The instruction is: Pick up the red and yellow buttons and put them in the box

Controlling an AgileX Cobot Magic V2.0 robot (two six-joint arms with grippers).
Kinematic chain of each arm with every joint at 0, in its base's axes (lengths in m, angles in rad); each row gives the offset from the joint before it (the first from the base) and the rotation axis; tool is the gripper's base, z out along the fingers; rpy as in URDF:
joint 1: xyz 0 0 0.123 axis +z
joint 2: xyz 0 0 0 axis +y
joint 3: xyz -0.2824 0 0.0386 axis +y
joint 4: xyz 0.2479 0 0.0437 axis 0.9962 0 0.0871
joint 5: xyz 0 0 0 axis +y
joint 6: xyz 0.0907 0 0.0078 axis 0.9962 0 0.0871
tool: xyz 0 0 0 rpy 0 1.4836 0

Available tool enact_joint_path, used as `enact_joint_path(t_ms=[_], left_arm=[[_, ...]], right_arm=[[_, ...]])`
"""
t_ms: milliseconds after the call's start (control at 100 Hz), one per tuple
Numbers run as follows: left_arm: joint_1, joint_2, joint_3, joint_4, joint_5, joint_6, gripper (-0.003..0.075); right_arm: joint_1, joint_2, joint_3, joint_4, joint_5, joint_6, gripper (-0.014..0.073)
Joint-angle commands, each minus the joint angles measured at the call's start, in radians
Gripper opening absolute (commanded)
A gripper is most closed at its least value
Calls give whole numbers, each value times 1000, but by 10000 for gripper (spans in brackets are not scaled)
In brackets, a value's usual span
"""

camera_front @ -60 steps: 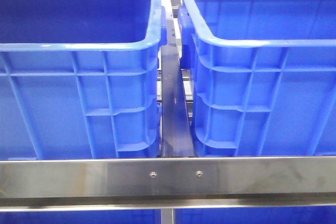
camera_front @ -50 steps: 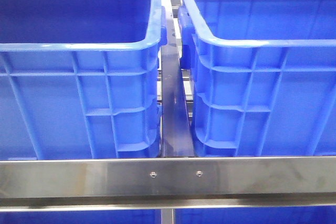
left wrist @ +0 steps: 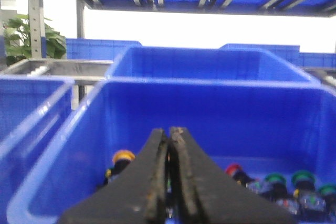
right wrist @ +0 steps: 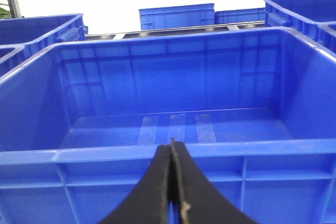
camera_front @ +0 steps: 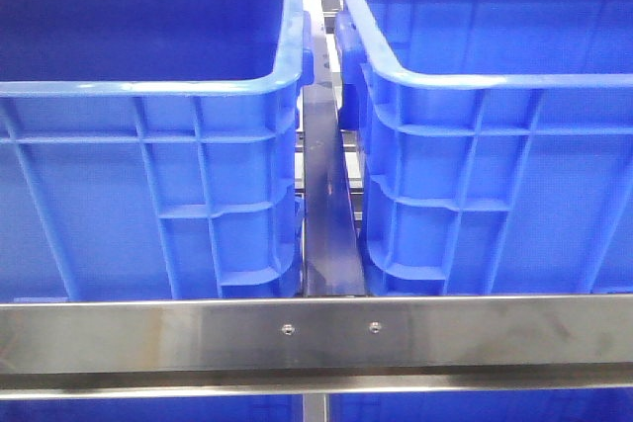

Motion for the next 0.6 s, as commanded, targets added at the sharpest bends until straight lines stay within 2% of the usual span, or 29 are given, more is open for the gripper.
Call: enact_joint_path(t_ms=[0, 350, 480, 590], left_arm=[[3, 67, -141, -12, 32, -10, -19], [3, 445, -587, -12, 467, 56, -19], [3, 553, -674, -12, 597, 56, -19], [3, 615, -702, -4, 631, 56, -19]], right_arm=[[-3, -21, -3, -3, -88, -6, -68], [-3, -21, -3, -3, -88, -6, -68], [-3, -21, -3, -3, -88, -6, -68], [-3, -21, -3, -3, -88, -6, -68]])
